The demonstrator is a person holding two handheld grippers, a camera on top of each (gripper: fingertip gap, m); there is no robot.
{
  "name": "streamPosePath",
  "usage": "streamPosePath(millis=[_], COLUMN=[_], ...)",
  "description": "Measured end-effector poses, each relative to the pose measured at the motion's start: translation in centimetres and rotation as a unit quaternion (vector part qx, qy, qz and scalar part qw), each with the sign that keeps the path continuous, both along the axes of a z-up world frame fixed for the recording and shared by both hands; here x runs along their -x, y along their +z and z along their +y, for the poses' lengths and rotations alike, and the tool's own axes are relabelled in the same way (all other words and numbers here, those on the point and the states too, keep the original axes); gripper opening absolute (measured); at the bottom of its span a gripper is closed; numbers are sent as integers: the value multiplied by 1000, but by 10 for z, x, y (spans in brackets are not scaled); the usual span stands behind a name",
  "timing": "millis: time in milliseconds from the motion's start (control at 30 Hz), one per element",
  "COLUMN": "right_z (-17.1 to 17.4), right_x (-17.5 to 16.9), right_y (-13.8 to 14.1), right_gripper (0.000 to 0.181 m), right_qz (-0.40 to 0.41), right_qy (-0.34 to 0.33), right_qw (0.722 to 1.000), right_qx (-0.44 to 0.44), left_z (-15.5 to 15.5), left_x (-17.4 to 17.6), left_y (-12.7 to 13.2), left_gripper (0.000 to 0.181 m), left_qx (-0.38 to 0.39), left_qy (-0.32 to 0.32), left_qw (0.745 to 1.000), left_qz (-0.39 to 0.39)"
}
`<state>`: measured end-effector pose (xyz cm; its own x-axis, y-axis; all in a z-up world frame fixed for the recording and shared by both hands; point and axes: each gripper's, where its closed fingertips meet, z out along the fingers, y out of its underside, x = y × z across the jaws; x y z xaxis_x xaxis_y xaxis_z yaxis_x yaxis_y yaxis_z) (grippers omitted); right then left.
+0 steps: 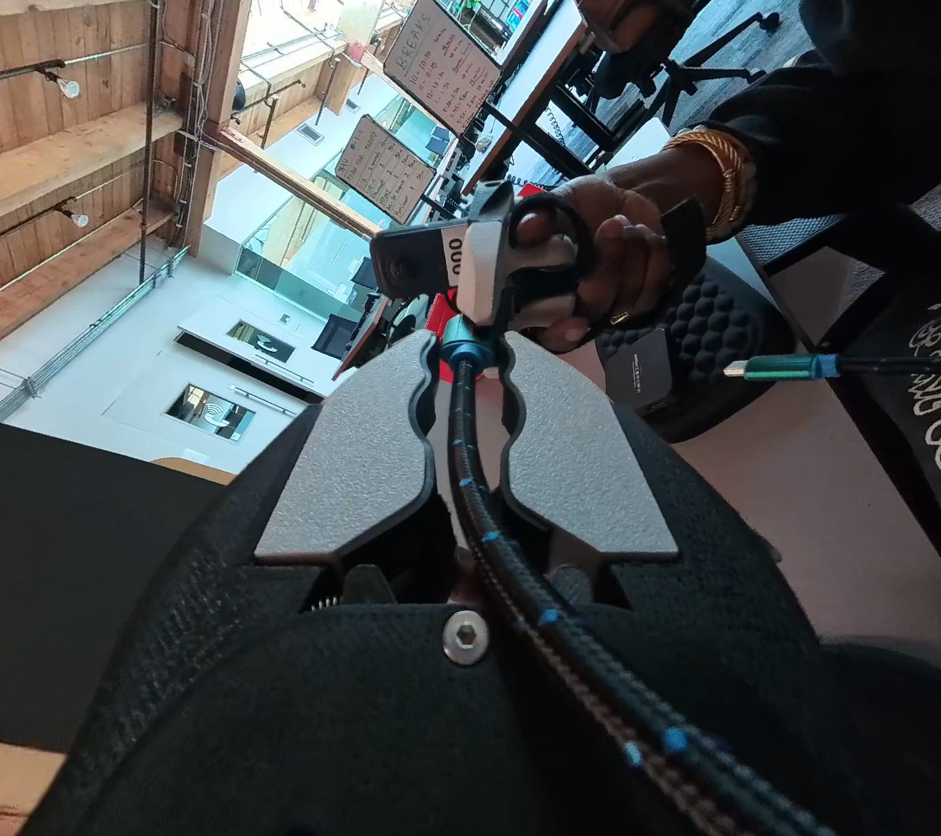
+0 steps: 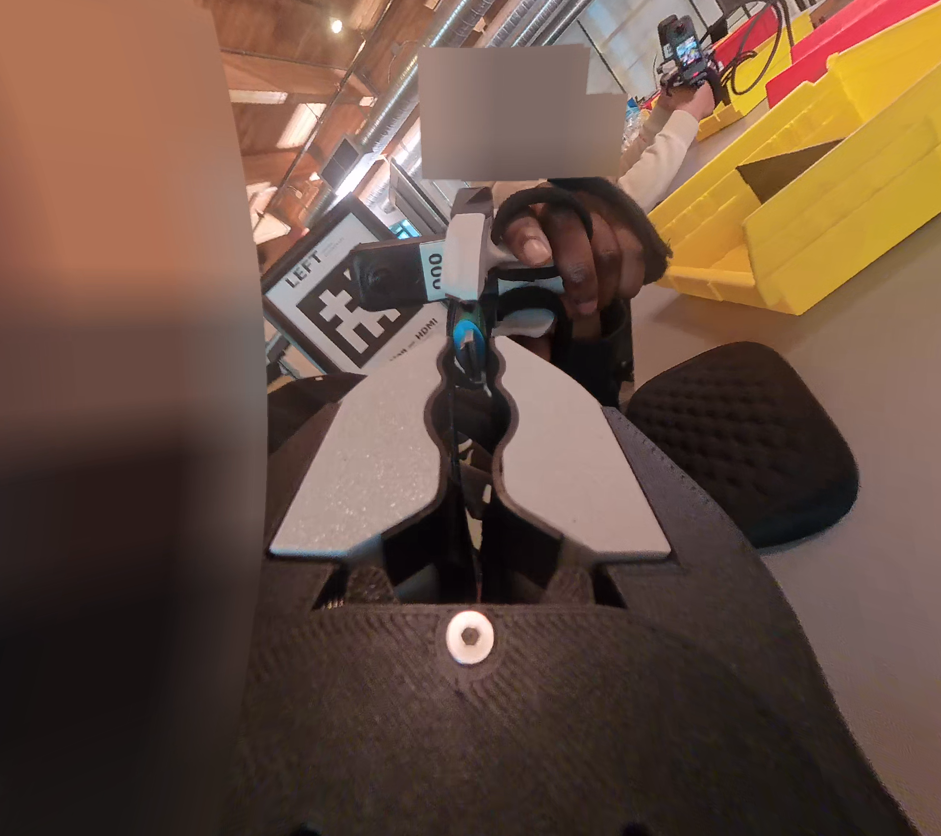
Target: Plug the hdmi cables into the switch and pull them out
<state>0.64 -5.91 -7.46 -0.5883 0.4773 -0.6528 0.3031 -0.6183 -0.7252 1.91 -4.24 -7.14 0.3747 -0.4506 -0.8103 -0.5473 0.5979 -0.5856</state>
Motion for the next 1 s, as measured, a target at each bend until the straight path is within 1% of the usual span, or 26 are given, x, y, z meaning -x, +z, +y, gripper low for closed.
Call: streamPosePath(millis=[33, 100, 133, 167, 200, 233, 300, 333, 367, 400, 467, 567, 633, 667, 700, 733, 800, 833, 900, 933, 1000], right_z=[1, 8, 15, 25, 37, 50, 81, 92, 97, 97, 100, 99, 103, 102, 99, 95, 96, 101, 104, 106, 108], right_x=[-1, -10, -15, -20, -25, -32, -48, -58, -68, -75, -83, -87, -90, -91, -91, -91, -90, -86, -75, -70, -61], right_y=[1, 5, 5, 0, -10, -25, -62, -81, -99, -114, -137, -161, -176, -184, -189, -190, -186, -181, -164, -152, -127], right_gripper=[13, 32, 45, 53, 57, 59, 69, 74, 82, 89, 91, 94, 95, 93, 89, 82, 75, 73, 73, 73, 73], right_qz=[9, 34, 39, 36, 22, -5, -98, -147, -192, -229, -292, -358, -399, -411, -416, -416, -393, -367, -310, -277, -204], right_qy=[-5, -18, -35, -58, -80, -96, -113, -106, -81, -53, -25, 7, 21, 36, 53, 74, 80, 65, 36, 16, -28], right_qw=[1000, 995, 989, 976, 954, 926, 855, 824, 801, 785, 754, 728, 706, 703, 707, 716, 731, 737, 763, 773, 783], right_qx=[-22, -89, -140, -207, -286, -366, -496, -537, -560, -572, -588, -584, -585, -579, -569, -556, -553, -563, -567, -570, -586], left_z=[1, 5, 8, 12, 14, 16, 20, 22, 24, 25, 26, 20, 14, 12, 11, 11, 13, 14, 15, 15, 17], left_x=[0, 4, 9, 15, 20, 24, 32, 36, 39, 42, 44, 44, 44, 45, 47, 48, 52, 53, 53, 52, 51], left_y=[1, 5, 5, 7, 9, 11, 17, 19, 20, 21, 23, 28, 32, 34, 36, 37, 37, 36, 34, 32, 28], left_gripper=[21, 20, 20, 20, 20, 20, 20, 20, 20, 20, 21, 20, 20, 20, 20, 20, 21, 21, 21, 21, 21], left_qx=[1, 12, 25, 36, 46, 58, 77, 85, 94, 102, 121, 149, 168, 175, 180, 184, 192, 196, 198, 200, 210], left_qy=[-1, 10, 19, 27, 30, 27, 20, 20, 20, 22, 21, -5, -27, -37, -44, -46, -41, -36, -30, -29, -21], left_qw=[1000, 1000, 999, 998, 996, 994, 988, 985, 981, 979, 973, 963, 956, 952, 948, 945, 942, 941, 942, 943, 944], left_qz=[-5, -24, -34, -48, -67, -87, -131, -150, -165, -177, -195, -223, -241, -250, -258, -265, -273, -274, -268, -263, -253])
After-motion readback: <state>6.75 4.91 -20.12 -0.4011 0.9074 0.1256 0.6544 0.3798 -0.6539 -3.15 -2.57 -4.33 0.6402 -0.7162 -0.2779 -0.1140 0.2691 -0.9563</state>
